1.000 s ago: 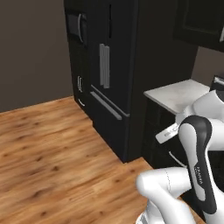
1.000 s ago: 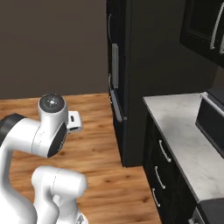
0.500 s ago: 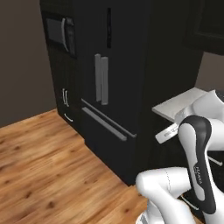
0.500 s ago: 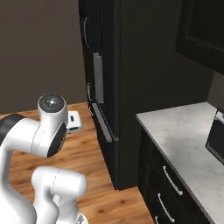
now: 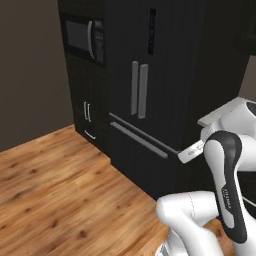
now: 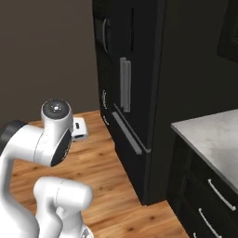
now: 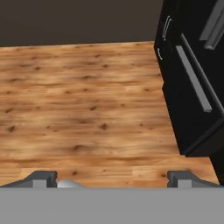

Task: Place one of the steaks on the plate and the other in the bowl. Then place the bowl in the fridge.

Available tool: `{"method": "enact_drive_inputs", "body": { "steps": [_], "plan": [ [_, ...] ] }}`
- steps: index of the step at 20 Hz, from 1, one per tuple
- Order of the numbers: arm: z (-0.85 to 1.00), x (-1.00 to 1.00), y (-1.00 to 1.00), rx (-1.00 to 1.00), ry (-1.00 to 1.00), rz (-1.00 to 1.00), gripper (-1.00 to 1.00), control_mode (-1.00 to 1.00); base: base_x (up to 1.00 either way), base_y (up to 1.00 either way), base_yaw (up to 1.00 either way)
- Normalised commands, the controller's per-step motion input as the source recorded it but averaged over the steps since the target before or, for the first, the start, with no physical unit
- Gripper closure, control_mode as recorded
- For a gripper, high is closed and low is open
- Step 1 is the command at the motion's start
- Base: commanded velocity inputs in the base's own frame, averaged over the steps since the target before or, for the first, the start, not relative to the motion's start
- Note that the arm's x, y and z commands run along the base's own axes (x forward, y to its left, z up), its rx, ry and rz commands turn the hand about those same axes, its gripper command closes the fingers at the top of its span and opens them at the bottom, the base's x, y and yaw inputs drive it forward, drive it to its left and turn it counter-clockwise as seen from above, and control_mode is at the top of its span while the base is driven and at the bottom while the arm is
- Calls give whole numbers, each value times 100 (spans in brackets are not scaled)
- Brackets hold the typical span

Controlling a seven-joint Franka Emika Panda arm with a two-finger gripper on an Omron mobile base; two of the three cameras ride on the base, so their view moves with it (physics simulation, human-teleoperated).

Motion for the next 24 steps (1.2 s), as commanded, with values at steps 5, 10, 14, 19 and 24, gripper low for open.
{"method": "enact_drive_inputs", "body": {
  "steps": [5,10,14,19,24],
  "plan": [
    [0,0,0,0,0,0,-100,100,0,58,-17],
    [0,0,0,0,0,0,-100,100,7,45,-25],
    [0,0,0,0,0,0,-100,100,25,43,-30],
    [0,0,0,0,0,0,-100,100,41,63,-36],
    [0,0,0,0,0,0,-100,100,40,83,-38]
  ]
}}
